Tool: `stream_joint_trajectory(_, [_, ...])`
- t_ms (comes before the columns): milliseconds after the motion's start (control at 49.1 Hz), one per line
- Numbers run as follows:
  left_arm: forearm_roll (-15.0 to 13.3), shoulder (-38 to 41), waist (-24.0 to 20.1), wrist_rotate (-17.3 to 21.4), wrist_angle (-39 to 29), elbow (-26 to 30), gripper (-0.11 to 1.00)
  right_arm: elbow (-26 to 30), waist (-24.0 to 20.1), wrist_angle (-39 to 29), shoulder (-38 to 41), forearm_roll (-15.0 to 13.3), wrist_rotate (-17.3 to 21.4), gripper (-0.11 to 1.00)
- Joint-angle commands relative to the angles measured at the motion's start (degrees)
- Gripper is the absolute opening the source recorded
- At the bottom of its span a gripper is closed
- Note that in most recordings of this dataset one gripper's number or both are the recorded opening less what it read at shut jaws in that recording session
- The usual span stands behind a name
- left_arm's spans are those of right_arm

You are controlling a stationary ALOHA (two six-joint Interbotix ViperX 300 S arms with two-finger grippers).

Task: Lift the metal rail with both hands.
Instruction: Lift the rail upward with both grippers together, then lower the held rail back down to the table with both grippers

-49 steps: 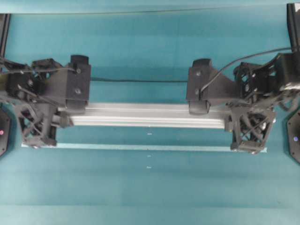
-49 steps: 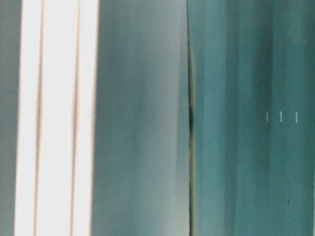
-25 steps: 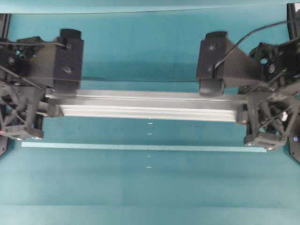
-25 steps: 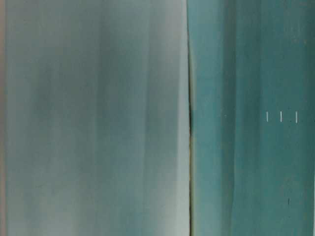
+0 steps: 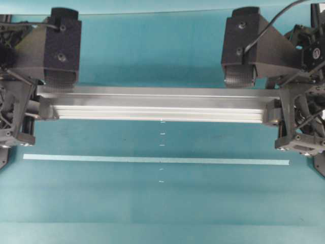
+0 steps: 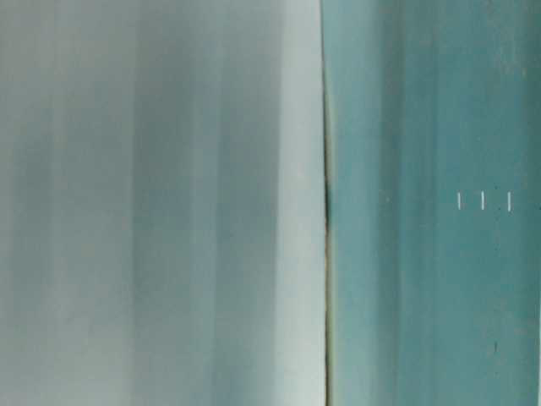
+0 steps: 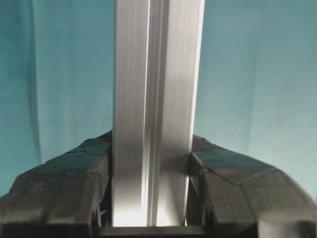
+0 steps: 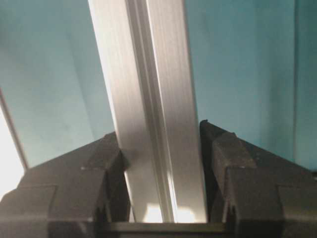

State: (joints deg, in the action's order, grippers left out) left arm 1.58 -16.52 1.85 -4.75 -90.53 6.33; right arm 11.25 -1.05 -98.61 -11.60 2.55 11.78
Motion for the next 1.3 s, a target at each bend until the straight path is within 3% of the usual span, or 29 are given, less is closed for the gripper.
stream_joint_trajectory(0, [-0.09, 0.7, 0.18, -1.67, 0.44, 2.72, 0.29, 1.76, 0.88, 0.97, 0.44, -1.05, 4.31, 0.38])
stream_joint_trajectory(204, [-0.09, 0.88, 0.26, -1.67, 0.09, 3.43, 0.29, 1.67, 0.88, 0.97, 0.44, -1.23, 4.04, 0.38])
stream_joint_trajectory(387, [-0.09, 0.97, 0.88, -1.76, -0.7, 3.08, 0.29, 1.32, 0.7, 1.76, 0.35, -3.87, 3.25, 0.38])
stream_joint_trajectory(611, [0.0, 0.88, 0.88, -1.58, -0.18, 1.14, 0.29, -2.46, 0.79, 3.96, 0.35, -4.04, 1.14, 0.38])
stream_joint_trajectory(957, [0.18, 0.26, 0.0, -1.58, 11.6, -12.48, 0.29, -16.79, 1.05, 13.18, -0.09, -4.04, 0.18, 0.38])
stream_joint_trajectory(1283, [0.26, 0.35, -0.7, -1.67, 22.41, -24.79, 0.29, -26.72, 1.05, 23.82, -0.62, -4.04, -0.18, 0.38])
